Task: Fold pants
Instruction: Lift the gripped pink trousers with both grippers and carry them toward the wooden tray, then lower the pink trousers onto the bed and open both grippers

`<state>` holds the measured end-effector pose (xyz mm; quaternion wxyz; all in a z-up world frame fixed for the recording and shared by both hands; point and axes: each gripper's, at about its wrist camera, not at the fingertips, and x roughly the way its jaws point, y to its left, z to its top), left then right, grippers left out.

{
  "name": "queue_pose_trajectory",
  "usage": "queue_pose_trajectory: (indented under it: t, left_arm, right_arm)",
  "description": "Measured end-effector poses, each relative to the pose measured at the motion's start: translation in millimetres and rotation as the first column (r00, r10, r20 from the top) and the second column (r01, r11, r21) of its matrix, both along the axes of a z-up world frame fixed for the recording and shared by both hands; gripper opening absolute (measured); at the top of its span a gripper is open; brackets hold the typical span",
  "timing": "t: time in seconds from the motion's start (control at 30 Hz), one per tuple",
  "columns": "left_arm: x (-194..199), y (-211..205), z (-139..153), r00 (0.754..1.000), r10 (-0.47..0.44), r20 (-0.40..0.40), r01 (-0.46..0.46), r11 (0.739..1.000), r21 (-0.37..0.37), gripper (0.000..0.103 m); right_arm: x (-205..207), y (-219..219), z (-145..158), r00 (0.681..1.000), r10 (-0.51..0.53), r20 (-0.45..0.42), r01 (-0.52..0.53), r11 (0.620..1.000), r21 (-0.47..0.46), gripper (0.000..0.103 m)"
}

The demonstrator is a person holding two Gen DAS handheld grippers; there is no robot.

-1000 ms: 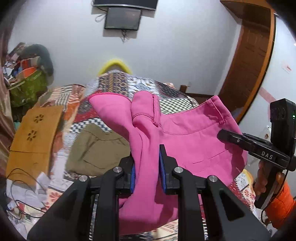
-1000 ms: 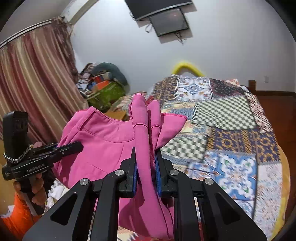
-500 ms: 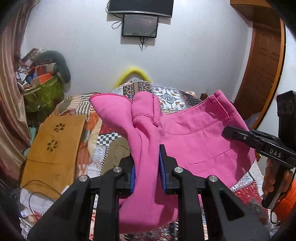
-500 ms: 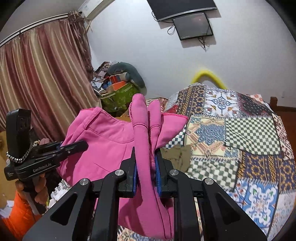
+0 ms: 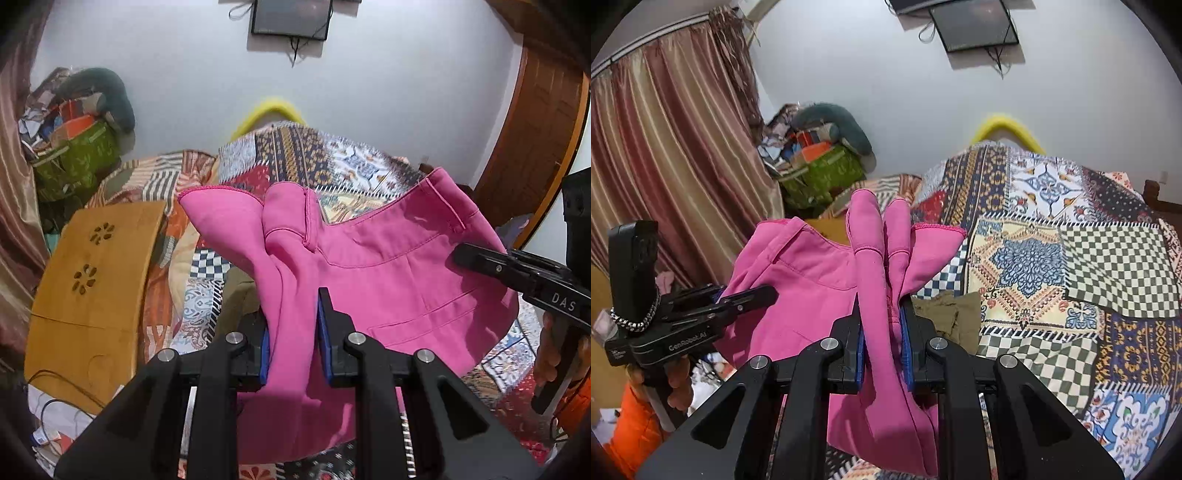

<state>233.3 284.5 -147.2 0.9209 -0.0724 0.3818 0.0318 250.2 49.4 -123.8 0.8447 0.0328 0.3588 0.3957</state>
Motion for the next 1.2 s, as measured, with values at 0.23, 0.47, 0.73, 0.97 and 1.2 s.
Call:
queue_pose_trajectory:
  t: [0.23, 0.47, 0.73, 0.97, 1.2]
  left_arm:
    - [31.3, 24.8, -45.6, 0.999, 0.005, -0.052, -0.007, 0.999, -0.044, 0.021]
    - [50.5, 38.5, -87.1, 0.993, 0.009, -0.114, -0.017, 0.998, -0.069, 0.021]
    - [52.3, 52.6, -119.7, 0.989, 0.063, -0.133, -0.076, 0.993, -0.09, 0.042]
    - [32.8, 62.3, -104.4, 0.979, 0.143, -0.144, -0.159, 0.982, -0.105, 0.052]
    - [5.3, 53.5, -71.6, 0.986, 0.15, -0.078, -0.153, 0.988, -0.036, 0.052]
  right_arm:
    - [24.3, 23.5, -39.7, 0.999, 0.021, -0.031, -0.024, 0.997, -0.078, 0.014]
    - [44.6, 40.5, -78.5, 0.996, 0.041, -0.084, -0.053, 0.988, -0.143, 0.014]
    - [55.2, 39.8, -106.0, 0.987, 0.022, -0.157, -0.053, 0.979, -0.196, 0.02]
    - [45.6, 33.3, -98.2, 0.985, 0.041, -0.165, -0.08, 0.968, -0.239, 0.039]
    - [19.1, 27.4, -68.2, 0.997, 0.081, 0.011, -0.075, 0.957, -0.28, 0.039]
